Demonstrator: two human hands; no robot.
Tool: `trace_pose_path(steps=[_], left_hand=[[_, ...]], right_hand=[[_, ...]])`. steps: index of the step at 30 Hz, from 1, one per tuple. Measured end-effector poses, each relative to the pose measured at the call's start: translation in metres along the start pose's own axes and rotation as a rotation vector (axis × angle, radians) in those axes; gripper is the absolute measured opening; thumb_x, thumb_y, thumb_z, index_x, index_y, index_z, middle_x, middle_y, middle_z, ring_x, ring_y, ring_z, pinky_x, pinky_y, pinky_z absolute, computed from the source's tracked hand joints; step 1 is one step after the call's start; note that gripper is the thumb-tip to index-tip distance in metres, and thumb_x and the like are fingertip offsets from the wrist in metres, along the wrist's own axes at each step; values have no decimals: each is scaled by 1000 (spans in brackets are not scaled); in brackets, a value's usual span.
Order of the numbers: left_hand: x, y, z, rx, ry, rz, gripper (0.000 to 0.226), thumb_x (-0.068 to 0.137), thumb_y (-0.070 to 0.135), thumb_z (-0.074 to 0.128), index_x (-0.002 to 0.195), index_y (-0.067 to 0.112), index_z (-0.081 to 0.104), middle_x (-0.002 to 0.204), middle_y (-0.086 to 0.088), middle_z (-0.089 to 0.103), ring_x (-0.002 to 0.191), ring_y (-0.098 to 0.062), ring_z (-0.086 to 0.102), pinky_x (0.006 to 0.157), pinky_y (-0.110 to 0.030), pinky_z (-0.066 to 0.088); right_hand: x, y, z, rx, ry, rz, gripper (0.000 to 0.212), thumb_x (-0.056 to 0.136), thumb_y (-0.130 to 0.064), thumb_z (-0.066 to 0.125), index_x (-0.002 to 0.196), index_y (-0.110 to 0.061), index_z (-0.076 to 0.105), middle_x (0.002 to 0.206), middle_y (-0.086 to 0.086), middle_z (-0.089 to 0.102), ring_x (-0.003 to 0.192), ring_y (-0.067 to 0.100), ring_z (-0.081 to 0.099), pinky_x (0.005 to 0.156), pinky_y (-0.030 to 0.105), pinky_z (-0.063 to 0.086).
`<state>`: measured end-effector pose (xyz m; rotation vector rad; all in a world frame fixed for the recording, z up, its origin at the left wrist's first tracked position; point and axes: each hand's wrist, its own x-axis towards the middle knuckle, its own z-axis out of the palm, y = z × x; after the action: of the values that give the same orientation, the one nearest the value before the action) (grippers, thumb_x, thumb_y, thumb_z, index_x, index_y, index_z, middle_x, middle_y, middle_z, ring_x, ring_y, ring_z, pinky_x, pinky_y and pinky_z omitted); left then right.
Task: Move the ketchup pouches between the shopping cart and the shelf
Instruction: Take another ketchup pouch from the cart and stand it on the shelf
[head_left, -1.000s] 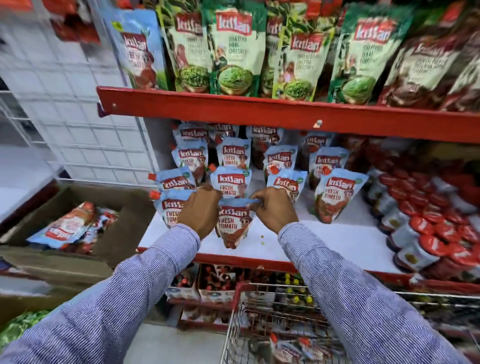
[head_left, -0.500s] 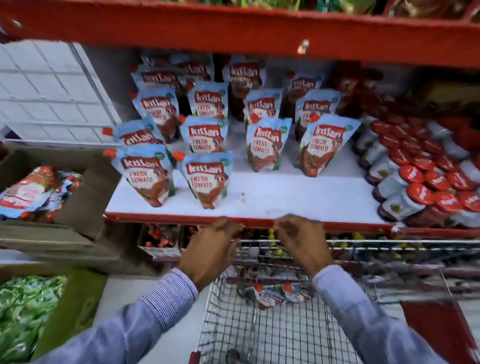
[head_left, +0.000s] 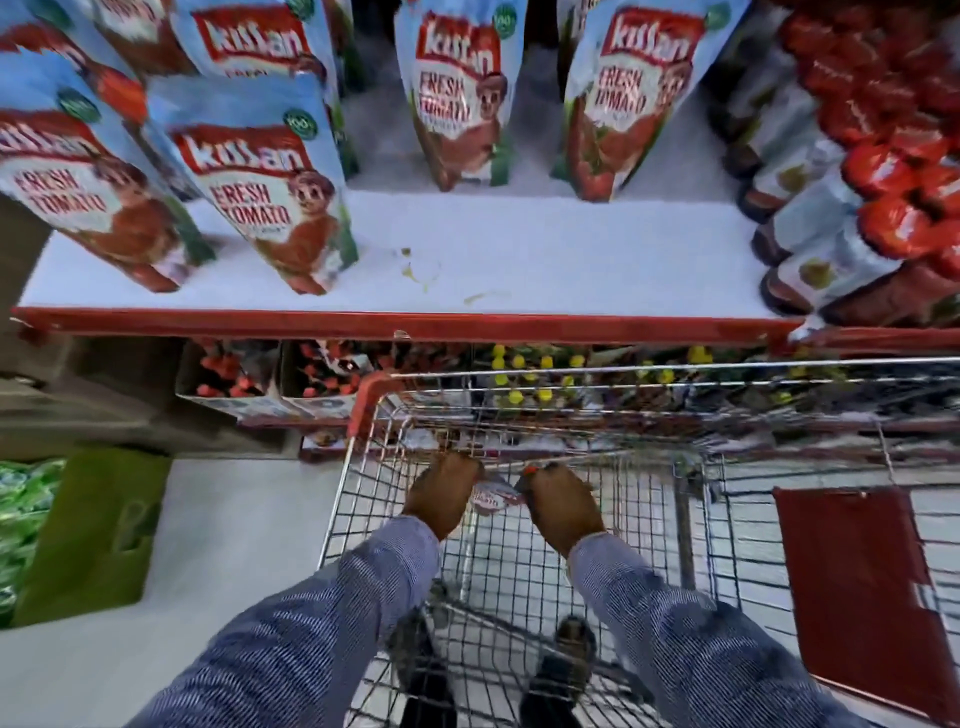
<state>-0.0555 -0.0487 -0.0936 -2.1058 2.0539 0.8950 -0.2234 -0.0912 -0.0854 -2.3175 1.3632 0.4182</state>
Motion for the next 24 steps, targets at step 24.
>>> trace_pose_path(steps=[24], left_hand=[[-100, 71, -352, -27, 803, 201, 23, 76, -8, 67, 90, 9, 74, 88, -14, 77, 79, -33, 70, 68, -29, 49]], right_hand=[[-44, -62, -349, 295, 802, -325, 17, 85, -9, 68, 97, -15, 79, 92, 11, 79, 83, 34, 70, 81, 36, 57]])
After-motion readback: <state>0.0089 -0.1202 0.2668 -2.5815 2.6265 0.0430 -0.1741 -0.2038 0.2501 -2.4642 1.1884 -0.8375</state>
